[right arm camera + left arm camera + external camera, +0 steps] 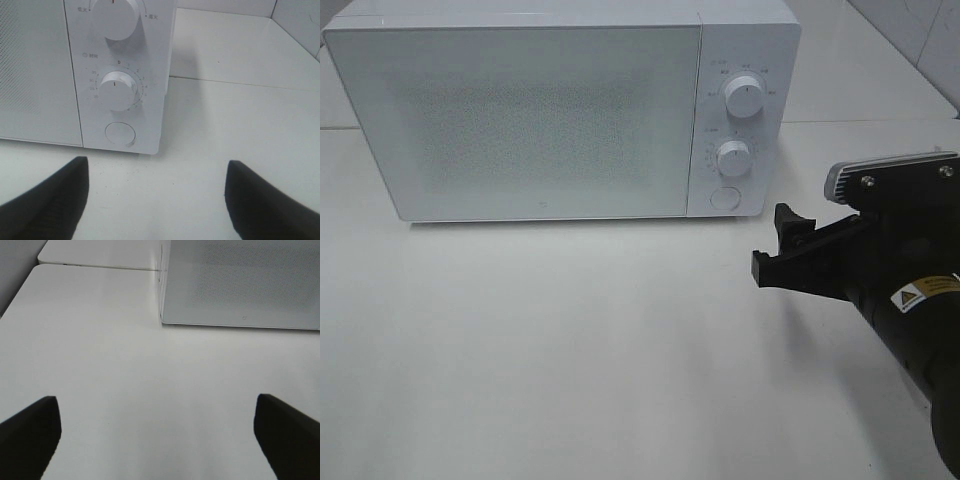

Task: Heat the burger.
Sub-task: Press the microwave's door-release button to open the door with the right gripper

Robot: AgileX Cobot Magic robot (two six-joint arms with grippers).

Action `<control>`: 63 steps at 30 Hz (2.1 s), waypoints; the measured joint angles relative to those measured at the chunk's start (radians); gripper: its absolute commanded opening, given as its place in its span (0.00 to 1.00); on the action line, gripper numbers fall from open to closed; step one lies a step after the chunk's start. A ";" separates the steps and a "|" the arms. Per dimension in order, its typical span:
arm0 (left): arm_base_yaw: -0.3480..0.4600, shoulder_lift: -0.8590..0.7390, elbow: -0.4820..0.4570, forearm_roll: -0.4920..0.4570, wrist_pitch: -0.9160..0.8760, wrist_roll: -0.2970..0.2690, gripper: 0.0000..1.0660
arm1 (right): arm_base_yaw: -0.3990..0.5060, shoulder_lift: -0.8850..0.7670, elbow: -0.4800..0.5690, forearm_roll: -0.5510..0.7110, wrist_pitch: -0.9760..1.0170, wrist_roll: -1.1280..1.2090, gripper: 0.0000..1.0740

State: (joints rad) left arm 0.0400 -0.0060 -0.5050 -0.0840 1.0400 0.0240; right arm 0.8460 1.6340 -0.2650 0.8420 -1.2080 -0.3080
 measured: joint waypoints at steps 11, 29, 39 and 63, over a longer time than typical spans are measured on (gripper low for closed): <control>0.000 0.000 0.000 0.000 0.000 0.000 0.92 | 0.004 0.000 0.000 0.006 0.000 0.131 0.63; 0.000 0.000 0.000 0.000 0.000 0.000 0.92 | 0.004 0.000 0.000 -0.009 0.058 1.197 0.16; 0.000 0.000 0.000 0.000 0.000 0.000 0.92 | 0.004 0.000 -0.009 -0.009 0.115 1.469 0.00; 0.000 0.000 0.000 0.000 0.000 0.000 0.92 | -0.031 0.247 -0.210 -0.015 0.160 1.590 0.00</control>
State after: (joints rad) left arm 0.0400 -0.0060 -0.5050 -0.0840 1.0400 0.0240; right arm 0.8150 1.8810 -0.4750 0.8270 -1.0480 1.2820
